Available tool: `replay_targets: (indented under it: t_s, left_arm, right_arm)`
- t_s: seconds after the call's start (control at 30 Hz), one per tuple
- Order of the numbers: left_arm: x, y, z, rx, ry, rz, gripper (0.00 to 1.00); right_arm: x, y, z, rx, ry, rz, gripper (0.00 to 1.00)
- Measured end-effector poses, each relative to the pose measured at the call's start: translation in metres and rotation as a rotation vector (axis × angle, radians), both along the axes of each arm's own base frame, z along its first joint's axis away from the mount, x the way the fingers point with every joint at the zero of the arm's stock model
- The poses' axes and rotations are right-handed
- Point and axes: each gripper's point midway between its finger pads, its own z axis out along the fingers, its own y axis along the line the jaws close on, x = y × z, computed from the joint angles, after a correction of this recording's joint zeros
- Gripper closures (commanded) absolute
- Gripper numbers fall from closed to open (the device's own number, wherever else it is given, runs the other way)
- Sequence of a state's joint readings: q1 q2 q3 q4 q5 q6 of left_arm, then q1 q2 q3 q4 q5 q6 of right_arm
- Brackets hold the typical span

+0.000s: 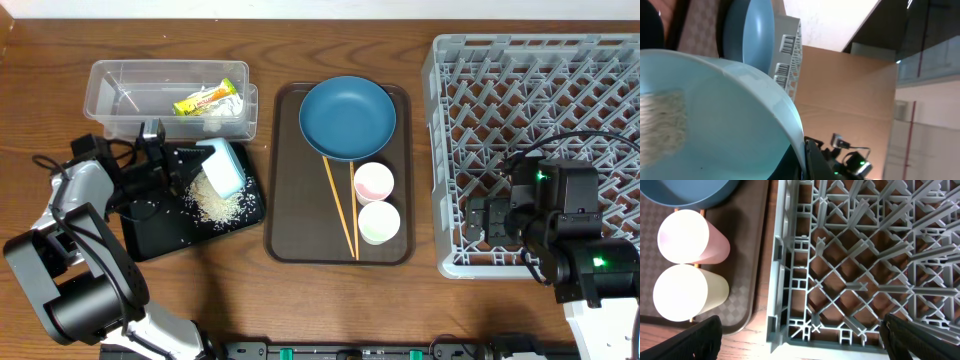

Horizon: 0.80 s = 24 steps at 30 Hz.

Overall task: Sort waste into correct bins and load items into the dishwasher rack
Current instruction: 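Lift the bowl with the left gripper and tip the rice onto the black tray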

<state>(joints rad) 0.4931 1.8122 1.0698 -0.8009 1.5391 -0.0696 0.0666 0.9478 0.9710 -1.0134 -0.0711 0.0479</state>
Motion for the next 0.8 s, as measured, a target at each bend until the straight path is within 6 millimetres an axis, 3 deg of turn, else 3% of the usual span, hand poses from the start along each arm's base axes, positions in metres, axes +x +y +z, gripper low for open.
replay_targets:
  t_s: [0.23, 0.43, 0.8]
  left_arm:
    - [-0.005, 0.005, 0.000, -0.033, 0.063, 0.024, 0.94]
    - [-0.008, 0.015, -0.014, 0.013, 0.152, 0.049, 0.94]
    - [-0.004, 0.018, -0.009, 0.035, 0.049, 0.050, 0.94]
  right_arm:
    - [0.000, 0.000, 0.000, 0.000, 0.000, 0.000, 0.01]
    - [0.000, 0.000, 0.000, 0.000, 0.000, 0.000, 0.01]
    - [0.000, 0.000, 0.000, 0.000, 0.000, 0.000, 0.01]
